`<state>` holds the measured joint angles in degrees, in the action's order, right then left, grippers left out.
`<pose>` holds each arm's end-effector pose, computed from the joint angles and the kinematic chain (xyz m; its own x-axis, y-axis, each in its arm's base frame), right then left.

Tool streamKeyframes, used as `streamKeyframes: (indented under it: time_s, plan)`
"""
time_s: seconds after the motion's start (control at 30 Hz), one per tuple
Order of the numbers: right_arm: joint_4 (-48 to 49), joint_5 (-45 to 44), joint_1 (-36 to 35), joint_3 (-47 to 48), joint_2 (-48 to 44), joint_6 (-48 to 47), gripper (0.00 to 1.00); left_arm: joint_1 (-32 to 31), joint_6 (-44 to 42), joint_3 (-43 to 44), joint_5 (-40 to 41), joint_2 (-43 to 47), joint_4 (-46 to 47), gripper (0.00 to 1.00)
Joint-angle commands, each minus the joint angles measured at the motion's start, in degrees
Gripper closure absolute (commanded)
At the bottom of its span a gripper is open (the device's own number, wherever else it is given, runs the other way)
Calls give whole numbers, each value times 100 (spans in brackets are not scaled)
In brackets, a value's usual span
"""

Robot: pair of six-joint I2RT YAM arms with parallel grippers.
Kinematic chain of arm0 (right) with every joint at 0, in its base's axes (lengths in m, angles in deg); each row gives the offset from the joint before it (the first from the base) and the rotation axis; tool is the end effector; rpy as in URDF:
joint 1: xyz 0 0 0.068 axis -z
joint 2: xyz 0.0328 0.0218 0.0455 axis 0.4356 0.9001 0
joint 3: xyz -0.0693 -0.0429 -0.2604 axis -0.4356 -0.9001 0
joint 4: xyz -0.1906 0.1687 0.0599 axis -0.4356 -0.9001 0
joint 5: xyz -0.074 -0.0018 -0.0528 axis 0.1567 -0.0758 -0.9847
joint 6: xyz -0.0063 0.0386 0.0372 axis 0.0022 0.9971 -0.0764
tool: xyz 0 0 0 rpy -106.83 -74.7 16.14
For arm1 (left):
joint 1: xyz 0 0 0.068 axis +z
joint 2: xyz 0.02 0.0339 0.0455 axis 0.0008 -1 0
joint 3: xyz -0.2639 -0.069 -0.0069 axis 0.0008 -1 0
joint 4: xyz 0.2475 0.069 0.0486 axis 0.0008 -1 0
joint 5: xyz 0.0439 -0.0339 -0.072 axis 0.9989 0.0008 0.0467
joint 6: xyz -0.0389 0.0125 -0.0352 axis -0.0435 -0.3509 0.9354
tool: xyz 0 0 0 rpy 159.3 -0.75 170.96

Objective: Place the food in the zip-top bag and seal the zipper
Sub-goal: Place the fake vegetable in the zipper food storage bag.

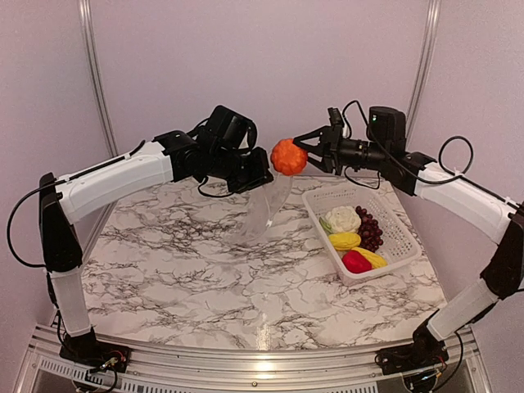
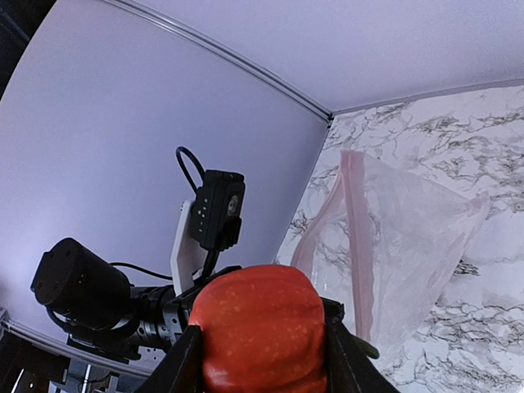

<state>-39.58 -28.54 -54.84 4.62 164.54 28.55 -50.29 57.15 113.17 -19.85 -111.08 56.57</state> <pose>0.2917 0.1855 0.3870 -0.7959 0.2954 -0.5285 -0.4342 0.3297 0.8383 0.2883 -0.3459 0.3673 -0.7687 -0.2276 -0.5977 0.2894 0.7097 -0.6424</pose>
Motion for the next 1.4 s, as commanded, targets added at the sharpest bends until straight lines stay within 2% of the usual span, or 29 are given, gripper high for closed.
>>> streamKeyframes:
  time_s: [0.0, 0.2, 0.57, 0.73, 0.97, 1.2, 1.37]
  plan:
    - [272, 79, -102, -13, 153, 121, 84, 32, 37, -29, -216, 186, 196, 100]
    - [-320, -298, -101, 15, 198, -206, 84, 29, 114, -29, -218, 251, 305, 100]
    - [-1818, -1313, -146, 651, 443, -1023, 84, 27, 153, -135, -179, 341, 336, 100]
    - [-2520, -1824, -591, 1412, 865, -1474, 84, 31, 169, -102, -241, 282, 370, 100]
    - [-3224, -2228, -1015, 2194, 1323, -1514, 81, 32, 178, -29, -200, 233, 343, 100]
    - [-3746, -2111, -1020, 2779, 1395, -1647, 41, 51, 191, -168, -113, 312, 382, 100]
    - [-3863, -1955, -1014, 3275, 1246, -1601, 36, 91, 198, -348, -114, 385, 393, 100]
